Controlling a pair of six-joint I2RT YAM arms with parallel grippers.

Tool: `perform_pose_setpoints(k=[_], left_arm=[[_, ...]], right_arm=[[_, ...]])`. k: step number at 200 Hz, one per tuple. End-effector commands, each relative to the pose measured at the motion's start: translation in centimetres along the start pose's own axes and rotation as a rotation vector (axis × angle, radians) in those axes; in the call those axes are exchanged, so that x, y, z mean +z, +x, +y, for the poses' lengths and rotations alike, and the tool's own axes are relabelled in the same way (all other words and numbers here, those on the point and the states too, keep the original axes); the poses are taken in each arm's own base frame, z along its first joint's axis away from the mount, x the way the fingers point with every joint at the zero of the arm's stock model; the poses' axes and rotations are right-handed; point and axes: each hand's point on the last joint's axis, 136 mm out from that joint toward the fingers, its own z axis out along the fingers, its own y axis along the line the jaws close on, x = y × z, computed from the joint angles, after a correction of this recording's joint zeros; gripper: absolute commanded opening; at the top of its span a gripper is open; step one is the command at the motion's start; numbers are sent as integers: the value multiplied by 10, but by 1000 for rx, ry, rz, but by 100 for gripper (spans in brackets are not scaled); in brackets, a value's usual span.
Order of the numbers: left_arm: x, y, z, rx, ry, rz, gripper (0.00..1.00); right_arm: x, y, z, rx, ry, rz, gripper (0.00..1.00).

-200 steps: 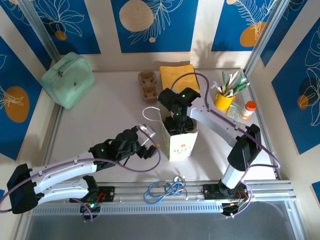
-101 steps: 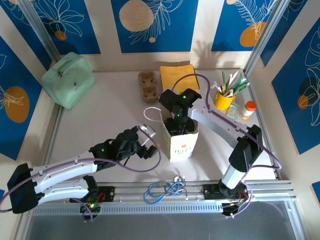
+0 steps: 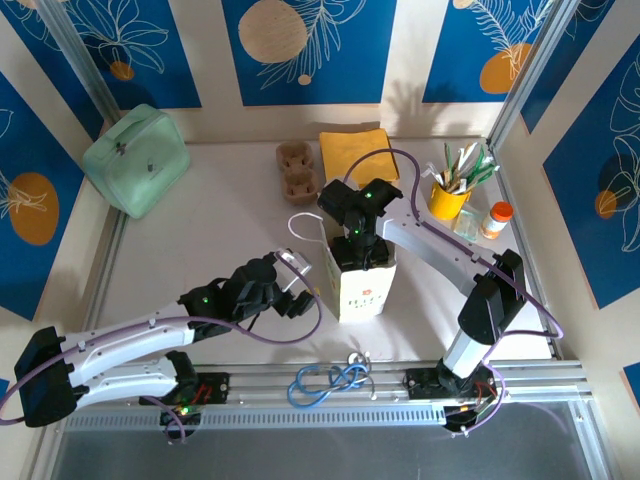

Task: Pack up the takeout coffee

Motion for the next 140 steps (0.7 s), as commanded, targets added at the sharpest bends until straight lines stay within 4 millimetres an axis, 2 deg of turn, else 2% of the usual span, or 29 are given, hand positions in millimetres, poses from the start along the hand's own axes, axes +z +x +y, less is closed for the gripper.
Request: perform_pose_setpoints(k=[1,80,140], left_arm=[[-1,-10,0,13,-9,-22,88],[0,-9,1,21,-14,-22,88],[0,-9,1,22,-13,-23,88]], right_arm=[[-8,5,-2,21,-23,2,63],[-24,8,-1,21,-21,8,62],[-24,12,-3,34,-6,48,62]])
